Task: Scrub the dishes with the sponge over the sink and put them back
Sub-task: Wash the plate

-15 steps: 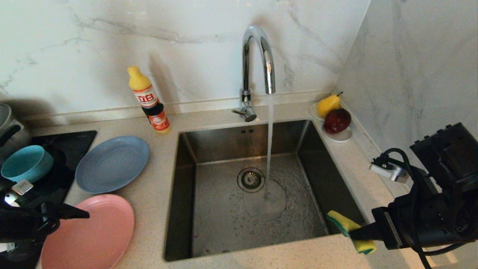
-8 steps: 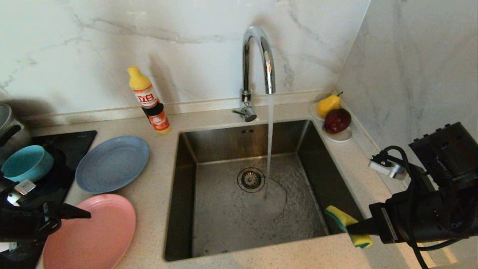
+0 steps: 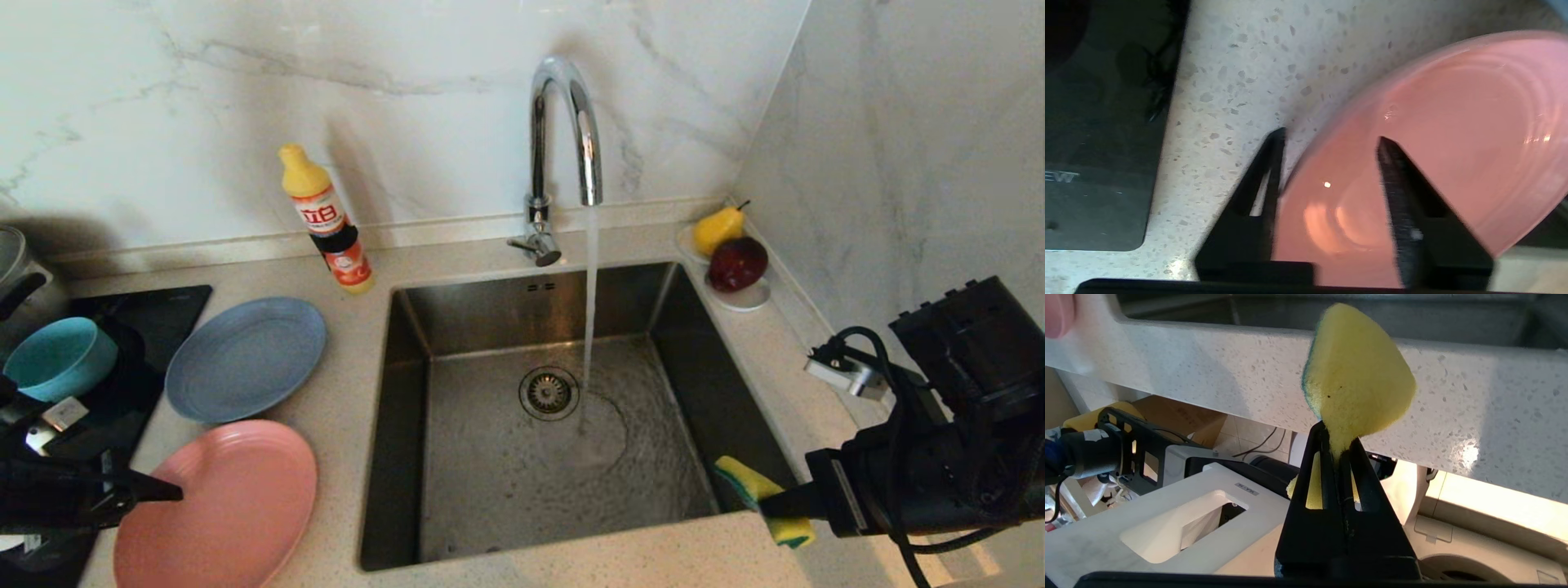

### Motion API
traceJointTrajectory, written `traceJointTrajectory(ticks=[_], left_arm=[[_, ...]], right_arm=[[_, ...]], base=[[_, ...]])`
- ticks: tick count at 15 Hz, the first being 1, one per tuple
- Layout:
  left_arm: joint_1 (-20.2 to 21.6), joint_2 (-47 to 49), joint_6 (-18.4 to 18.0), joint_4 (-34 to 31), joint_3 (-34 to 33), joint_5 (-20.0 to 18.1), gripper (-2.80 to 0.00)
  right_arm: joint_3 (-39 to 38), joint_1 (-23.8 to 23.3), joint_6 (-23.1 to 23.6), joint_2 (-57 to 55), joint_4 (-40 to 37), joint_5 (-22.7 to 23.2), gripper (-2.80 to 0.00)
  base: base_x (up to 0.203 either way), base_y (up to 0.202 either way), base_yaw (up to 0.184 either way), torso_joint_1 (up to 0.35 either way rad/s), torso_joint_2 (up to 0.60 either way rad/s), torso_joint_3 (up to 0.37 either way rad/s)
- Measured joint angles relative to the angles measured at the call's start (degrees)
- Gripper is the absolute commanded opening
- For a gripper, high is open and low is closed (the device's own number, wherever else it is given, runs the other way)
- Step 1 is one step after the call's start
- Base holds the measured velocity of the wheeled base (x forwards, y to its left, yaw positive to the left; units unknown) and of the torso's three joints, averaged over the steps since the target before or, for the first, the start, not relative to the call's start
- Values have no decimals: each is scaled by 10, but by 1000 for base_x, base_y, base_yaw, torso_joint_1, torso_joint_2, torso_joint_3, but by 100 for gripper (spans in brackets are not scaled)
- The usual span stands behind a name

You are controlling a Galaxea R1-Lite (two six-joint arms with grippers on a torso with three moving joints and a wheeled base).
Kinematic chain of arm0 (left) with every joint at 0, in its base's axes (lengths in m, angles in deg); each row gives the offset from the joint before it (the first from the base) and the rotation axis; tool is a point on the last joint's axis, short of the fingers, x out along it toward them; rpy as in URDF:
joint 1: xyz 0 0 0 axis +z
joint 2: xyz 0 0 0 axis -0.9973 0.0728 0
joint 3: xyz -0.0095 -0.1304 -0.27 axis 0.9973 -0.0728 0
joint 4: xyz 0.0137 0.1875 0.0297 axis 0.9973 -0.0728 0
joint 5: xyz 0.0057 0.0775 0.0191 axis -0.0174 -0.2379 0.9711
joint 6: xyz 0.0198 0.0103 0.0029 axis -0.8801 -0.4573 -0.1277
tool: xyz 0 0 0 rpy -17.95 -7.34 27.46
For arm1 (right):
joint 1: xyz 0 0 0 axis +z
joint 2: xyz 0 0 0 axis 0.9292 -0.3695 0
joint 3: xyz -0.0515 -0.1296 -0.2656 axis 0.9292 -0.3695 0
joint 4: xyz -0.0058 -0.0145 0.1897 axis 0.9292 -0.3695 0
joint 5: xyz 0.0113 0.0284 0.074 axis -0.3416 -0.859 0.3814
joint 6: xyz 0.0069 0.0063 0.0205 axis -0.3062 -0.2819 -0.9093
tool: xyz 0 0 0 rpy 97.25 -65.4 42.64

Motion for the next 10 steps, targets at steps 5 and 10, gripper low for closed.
traceJointTrajectory(ticks=[5,10], left_arm=[[-7,-4,-6,-1,1,1,-280],[-15,-44,-40,-5,-42,-4,-280]], right_arm=[[-7,-10,0,0,5,1,-280],[-10,-11,1,-5,28,1,-280]], base=[[0,0,0,0,0,0],[0,0,0,0,0,0]])
